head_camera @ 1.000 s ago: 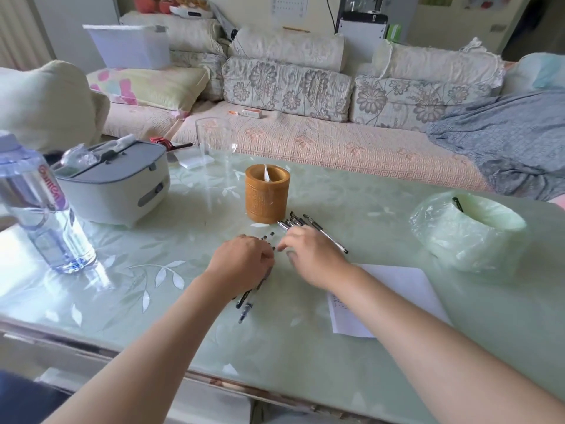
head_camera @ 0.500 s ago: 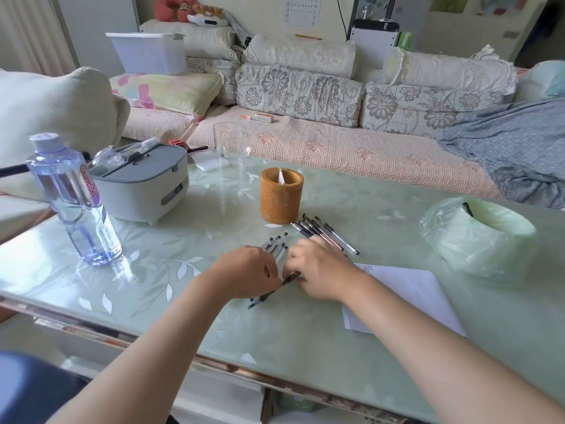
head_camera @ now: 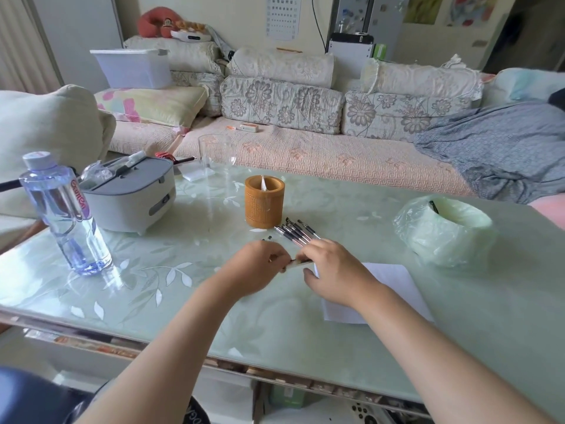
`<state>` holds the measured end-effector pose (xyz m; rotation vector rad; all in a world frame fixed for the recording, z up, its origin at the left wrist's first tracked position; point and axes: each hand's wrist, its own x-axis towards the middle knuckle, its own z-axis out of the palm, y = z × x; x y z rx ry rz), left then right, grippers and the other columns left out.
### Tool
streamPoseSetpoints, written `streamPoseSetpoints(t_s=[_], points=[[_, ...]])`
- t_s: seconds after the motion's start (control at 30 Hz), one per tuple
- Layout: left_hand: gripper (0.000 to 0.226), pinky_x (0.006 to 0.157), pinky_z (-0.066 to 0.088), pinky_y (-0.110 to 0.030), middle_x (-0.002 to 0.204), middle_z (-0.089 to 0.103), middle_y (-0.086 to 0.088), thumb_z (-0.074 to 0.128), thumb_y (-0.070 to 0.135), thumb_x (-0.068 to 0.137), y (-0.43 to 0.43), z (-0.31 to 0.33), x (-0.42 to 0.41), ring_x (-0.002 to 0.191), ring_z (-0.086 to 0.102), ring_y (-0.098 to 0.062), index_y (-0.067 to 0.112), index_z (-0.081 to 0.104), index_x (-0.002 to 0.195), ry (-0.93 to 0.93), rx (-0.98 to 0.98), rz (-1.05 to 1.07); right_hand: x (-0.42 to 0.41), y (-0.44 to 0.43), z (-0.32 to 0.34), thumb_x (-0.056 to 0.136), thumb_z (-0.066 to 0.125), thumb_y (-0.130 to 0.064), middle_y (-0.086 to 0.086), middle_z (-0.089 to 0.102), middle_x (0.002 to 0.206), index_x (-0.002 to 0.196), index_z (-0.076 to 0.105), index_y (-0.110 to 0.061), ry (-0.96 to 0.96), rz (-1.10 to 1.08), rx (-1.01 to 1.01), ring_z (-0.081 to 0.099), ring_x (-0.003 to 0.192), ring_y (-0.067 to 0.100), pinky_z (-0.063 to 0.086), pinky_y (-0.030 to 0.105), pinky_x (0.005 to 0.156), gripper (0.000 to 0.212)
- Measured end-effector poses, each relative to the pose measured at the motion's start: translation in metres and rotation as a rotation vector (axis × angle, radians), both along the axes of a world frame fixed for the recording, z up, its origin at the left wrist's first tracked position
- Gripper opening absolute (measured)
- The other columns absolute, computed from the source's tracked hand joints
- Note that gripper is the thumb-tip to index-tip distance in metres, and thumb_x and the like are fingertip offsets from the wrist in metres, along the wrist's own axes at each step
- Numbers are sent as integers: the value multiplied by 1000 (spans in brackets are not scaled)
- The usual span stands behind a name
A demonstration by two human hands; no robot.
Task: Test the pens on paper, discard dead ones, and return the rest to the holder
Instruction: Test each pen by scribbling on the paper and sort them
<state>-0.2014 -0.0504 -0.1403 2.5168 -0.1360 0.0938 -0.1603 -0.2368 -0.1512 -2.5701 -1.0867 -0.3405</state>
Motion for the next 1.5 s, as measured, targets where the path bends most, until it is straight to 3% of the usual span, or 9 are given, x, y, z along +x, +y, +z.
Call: streamPoseSetpoints(t_s=[0.17, 0.33, 0.47, 0.6, 0.73, 0.93, 1.3, 1.43, 1.5], points=[[21, 60, 43, -24, 71, 68, 8, 62, 31, 87, -27, 3, 3, 64, 56, -5, 21, 70, 72, -44, -154, -21, -14, -23, 2, 87, 43, -6, 0, 63, 102, 107, 62, -18, 147, -65, 32, 54, 93, 21, 36, 29, 70, 30], [27, 56, 39, -25, 65, 63, 7, 56, 30, 89, -51, 3, 13, 57, 48, -5, 20, 63, 66, -92, -187, -24, -15, -45, 8, 86, 48, -41, -6, 59, 73, 75, 54, -30, 252, -277, 27, 53, 71, 19, 40, 31, 61, 16], [29, 50, 36, -15, 61, 61, 22, 53, 29, 92, -64, 1, 23, 56, 52, 1, 29, 58, 63, -82, -138, -33, -5, -63, 11, 78, 46, -71, -5, 32, 52, 57, 32, -18, 330, -384, 172, 33, 54, 16, 26, 32, 52, 59], [13, 65, 47, -20, 82, 65, 17, 57, 28, 90, -75, -11, 36, 70, 56, 3, 30, 69, 85, -80, -29, -71, 11, -69, 20, 69, 43, -78, 1, 15, 58, 56, 17, -20, 544, -347, 584, 15, 56, 19, 13, 36, 57, 65], [14, 70, 48, -23, 91, 68, 10, 59, 19, 87, -86, -18, 46, 75, 56, -6, 24, 72, 87, -40, 73, -161, 23, -74, 26, 75, 44, -70, -1, 13, 52, 57, 19, -22, 943, -292, 1141, 7, 50, 17, 7, 37, 55, 57], [13, 79, 50, -25, 97, 69, 6, 62, 22, 87, -95, -26, 58, 90, 59, -13, 24, 74, 93, 5, 162, -205, 33, -82, 22, 82, 36, -57, -2, 11, 52, 53, 24, -20, 1199, -300, 1437, 6, 49, 16, 11, 30, 52, 49], [17, 76, 46, -21, 95, 65, 11, 72, 30, 82, -92, -36, 69, 86, 58, -9, 28, 70, 99, 130, 198, -228, 39, -88, 7, 85, 45, -68, -2, 24, 52, 61, 45, -19, 1323, -241, 1491, 16, 43, 14, 13, 25, 48, 55], [28, 78, 47, -23, 95, 61, 11, 76, 36, 78, -88, -36, 69, 87, 57, -10, 28, 67, 103, 138, 200, -263, 37, -81, 0, 96, 52, -21, -1, 41, 61, 87, 61, -15, 1167, -290, 1397, 29, 36, 8, 16, 18, 37, 14], [31, 82, 49, -26, 97, 62, 10, 78, 39, 77, -87, -37, 70, 89, 58, -11, 29, 66, 104, 144, 198, -260, 36, -80, -3, 96, 46, -12, 3, 50, 66, 94, 65, -11, 1151, -295, 1373, 45, 41, 11, 27, 18, 35, 20]])
